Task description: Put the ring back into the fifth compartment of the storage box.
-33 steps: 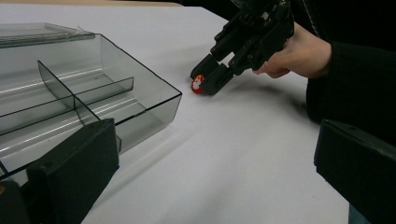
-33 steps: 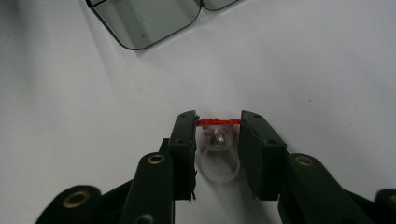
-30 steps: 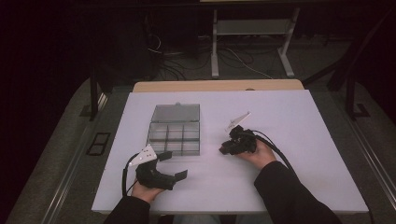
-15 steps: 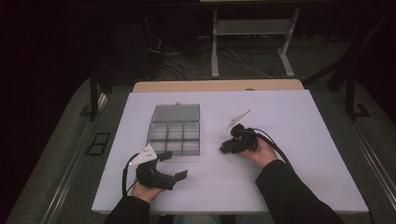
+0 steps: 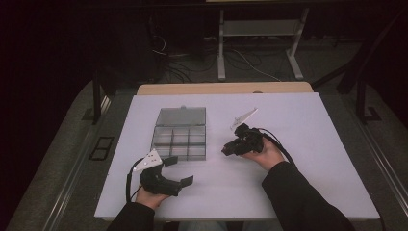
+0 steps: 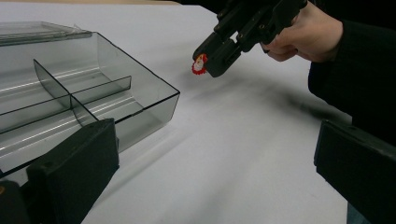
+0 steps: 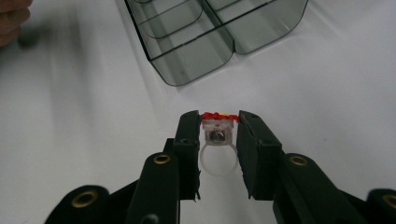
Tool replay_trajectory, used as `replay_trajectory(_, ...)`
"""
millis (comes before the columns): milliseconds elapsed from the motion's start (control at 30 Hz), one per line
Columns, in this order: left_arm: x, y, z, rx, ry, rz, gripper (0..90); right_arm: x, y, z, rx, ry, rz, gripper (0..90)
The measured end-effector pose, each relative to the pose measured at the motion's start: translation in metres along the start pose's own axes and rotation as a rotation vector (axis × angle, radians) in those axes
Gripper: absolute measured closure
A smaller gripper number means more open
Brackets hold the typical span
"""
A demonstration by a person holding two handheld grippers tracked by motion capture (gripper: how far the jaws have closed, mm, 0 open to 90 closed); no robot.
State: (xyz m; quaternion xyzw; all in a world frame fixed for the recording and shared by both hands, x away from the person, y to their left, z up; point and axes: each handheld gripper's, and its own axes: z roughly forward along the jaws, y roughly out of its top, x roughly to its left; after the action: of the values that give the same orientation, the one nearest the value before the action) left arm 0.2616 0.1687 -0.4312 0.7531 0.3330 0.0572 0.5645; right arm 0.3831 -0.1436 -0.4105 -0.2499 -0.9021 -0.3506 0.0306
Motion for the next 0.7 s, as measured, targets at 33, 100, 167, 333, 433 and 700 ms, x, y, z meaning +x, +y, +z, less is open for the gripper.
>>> replay_trajectory(33, 0.000, 0.000, 0.000, -0.001, 0.000, 0.000, 0.0, 0.000, 0.000, 0.000, 0.000, 0.000, 0.000, 69.0)
replay_trajectory(100, 0.000, 0.000, 0.000, -0.001, -0.001, 0.001, 0.0, 0.000, 0.004, -0.002, -0.002, -0.002, -0.010, 68.9)
replay_trajectory(167, 0.000, 0.000, 0.000, -0.001, -0.001, 0.000, 0.0, 0.000, 0.008, -0.003, -0.007, 0.000, -0.021, 68.9)
replay_trajectory(333, 0.000, 0.000, 0.000, -0.001, -0.001, 0.000, 0.0, 0.002, 0.015, -0.007, -0.012, 0.002, -0.043, 68.9)
replay_trajectory(433, 0.000, 0.000, 0.000, -0.002, -0.003, 0.000, 0.0, 0.003, 0.023, -0.010, -0.021, 0.002, -0.059, 68.9)
replay_trajectory(700, 0.000, 0.000, 0.000, -0.002, -0.004, -0.002, 0.0, 0.008, 0.036, -0.011, -0.017, 0.002, -0.085, 68.9)
